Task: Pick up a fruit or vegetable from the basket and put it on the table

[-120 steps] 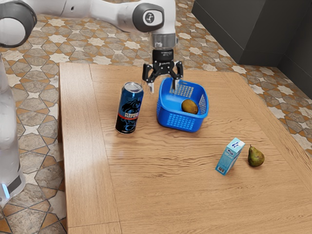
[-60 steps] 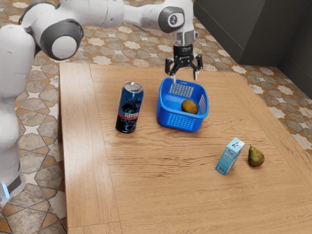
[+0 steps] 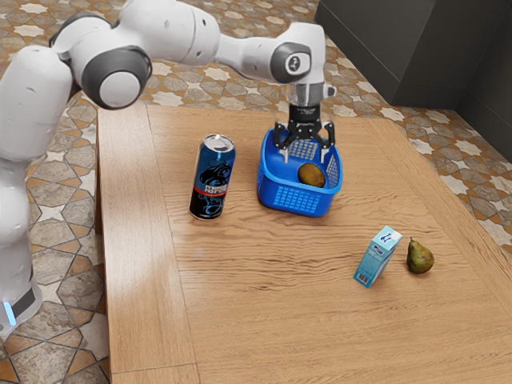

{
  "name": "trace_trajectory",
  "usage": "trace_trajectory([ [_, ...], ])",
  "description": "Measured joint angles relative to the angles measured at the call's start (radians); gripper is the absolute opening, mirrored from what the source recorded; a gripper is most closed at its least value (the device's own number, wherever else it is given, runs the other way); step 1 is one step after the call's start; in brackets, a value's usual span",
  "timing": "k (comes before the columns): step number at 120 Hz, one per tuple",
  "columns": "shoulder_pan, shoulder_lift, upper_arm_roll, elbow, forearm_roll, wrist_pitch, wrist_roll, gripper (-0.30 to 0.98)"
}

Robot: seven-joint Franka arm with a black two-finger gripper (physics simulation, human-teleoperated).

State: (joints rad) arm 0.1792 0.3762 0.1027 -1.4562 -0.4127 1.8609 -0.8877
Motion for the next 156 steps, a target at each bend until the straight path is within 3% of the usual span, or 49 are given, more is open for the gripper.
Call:
trace_trajectory([
  [41,0.040,0.017,0.002,0.000,-0.011,0.008,0.108,0.68],
  [134,0.028,0.133,-0.017,0.015,-0.108,0.112,0.207,0.68],
  [156,0.027,0.129,-0.017,0.016,-0.115,0.117,0.212,0.40],
])
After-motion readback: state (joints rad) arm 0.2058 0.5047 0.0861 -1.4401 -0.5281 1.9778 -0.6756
